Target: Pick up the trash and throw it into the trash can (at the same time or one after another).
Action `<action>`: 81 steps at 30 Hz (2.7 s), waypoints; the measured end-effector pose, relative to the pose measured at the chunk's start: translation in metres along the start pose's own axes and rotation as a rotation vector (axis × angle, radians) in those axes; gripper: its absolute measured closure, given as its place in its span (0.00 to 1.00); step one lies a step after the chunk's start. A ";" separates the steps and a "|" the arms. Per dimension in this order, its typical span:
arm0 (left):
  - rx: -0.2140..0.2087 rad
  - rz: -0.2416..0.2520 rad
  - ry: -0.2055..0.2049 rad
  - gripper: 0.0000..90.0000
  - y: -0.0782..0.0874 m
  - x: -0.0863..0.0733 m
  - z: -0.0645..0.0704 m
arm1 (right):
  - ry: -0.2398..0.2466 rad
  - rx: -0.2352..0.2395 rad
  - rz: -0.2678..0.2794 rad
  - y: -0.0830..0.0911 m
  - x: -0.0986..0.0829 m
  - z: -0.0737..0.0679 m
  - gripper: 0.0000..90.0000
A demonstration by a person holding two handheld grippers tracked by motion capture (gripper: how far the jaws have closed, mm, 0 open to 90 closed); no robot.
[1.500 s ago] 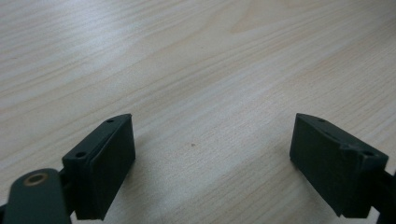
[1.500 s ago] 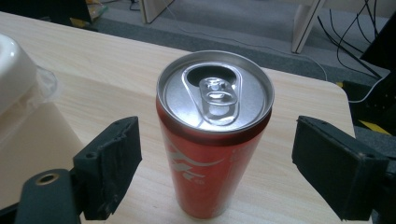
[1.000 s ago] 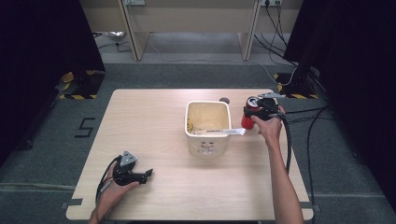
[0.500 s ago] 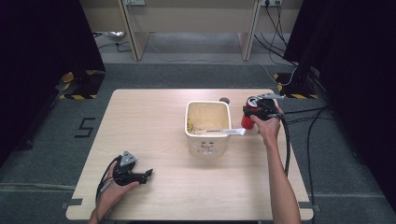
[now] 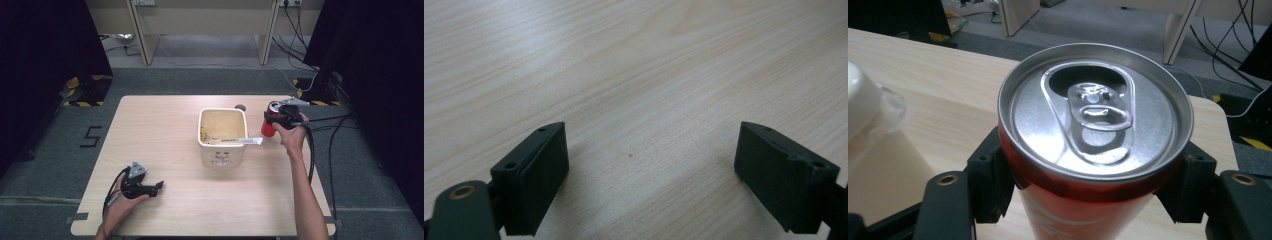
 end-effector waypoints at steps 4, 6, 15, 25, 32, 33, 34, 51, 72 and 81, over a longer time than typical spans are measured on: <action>0.000 0.000 0.000 0.15 0.000 0.000 0.000 | 0.013 0.005 0.006 0.010 0.005 -0.001 0.38; 0.000 -0.001 0.001 0.15 0.000 0.000 0.000 | 0.032 0.013 0.006 0.016 0.008 -0.004 0.38; 0.000 0.001 0.001 0.15 0.000 0.000 0.000 | 0.067 0.024 0.021 0.032 0.018 -0.011 0.38; -0.001 0.001 0.001 0.15 0.000 0.000 0.000 | 0.120 0.033 0.048 0.059 0.039 -0.020 0.38; 0.000 0.000 0.000 0.15 0.000 0.000 0.000 | 0.103 0.055 0.060 0.071 0.048 -0.022 0.38; 0.000 0.000 0.000 0.15 0.000 0.000 0.000 | 0.103 0.055 0.060 0.071 0.048 -0.022 0.38; 0.000 0.000 0.001 0.15 0.000 0.000 0.000 | 0.111 0.058 0.062 0.073 0.050 -0.023 0.38; 0.000 -0.002 0.000 0.15 0.000 0.000 0.000 | 0.139 0.078 0.094 0.091 0.076 -0.033 0.38; 0.000 0.000 0.000 0.15 0.000 0.000 0.000 | 0.186 0.166 0.142 0.107 0.112 -0.064 0.38; 0.000 -0.001 0.000 0.15 0.000 0.000 0.000 | 0.210 0.219 0.158 0.103 0.124 -0.082 0.38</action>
Point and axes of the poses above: each handheld gripper's, and its own axes: y roughly backward along the jaws, x roughly out of its top, z roughly to its right, the point moved 7 cm from there along -y, roughly forward along the jaws, and after that the axes turned 13 degrees about y, right-handed, at the moved point
